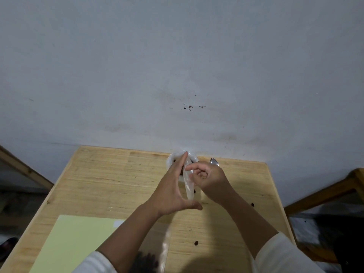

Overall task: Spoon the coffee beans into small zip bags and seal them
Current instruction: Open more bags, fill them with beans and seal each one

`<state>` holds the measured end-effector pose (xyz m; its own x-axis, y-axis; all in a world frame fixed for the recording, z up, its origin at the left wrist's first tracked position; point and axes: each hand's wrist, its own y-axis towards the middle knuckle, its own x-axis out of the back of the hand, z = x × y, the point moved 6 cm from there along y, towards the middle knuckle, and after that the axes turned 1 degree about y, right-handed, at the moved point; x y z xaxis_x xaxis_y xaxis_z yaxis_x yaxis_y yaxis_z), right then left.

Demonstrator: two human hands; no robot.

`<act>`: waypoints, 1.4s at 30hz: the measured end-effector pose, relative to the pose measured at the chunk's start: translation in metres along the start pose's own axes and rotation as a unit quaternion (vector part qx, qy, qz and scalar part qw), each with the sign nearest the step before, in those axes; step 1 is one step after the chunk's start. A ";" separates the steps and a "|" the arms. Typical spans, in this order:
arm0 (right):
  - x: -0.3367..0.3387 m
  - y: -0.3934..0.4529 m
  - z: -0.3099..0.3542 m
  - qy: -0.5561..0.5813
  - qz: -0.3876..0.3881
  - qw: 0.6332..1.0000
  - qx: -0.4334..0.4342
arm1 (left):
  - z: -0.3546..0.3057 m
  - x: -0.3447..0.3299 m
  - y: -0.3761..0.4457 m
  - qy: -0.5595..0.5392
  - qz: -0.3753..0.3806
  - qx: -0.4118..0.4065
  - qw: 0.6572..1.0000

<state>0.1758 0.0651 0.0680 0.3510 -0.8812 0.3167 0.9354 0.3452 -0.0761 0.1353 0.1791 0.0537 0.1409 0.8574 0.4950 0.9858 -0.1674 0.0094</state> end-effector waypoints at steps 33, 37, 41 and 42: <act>0.057 -0.006 -0.162 -0.270 -0.228 0.914 -0.198 | 0.090 -0.011 -0.034 -0.016 -0.223 0.198 0.954; 0.055 -0.002 -0.172 -0.232 -0.236 0.913 -0.241 | 0.093 -0.017 -0.029 -0.005 -0.210 0.204 0.956; 0.059 0.001 -0.175 -0.184 -0.219 0.916 -0.283 | 0.096 -0.021 -0.022 0.001 -0.199 0.204 0.959; 0.060 0.000 -0.170 -0.159 -0.230 0.920 -0.274 | 0.095 -0.021 -0.020 0.002 -0.195 0.201 0.960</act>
<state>0.2035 -0.0424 -0.0735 -0.0360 -0.7246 0.6882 0.8932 -0.3322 -0.3031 0.1216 0.2107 -0.0396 -0.2461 0.8142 0.5259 0.9188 0.3687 -0.1410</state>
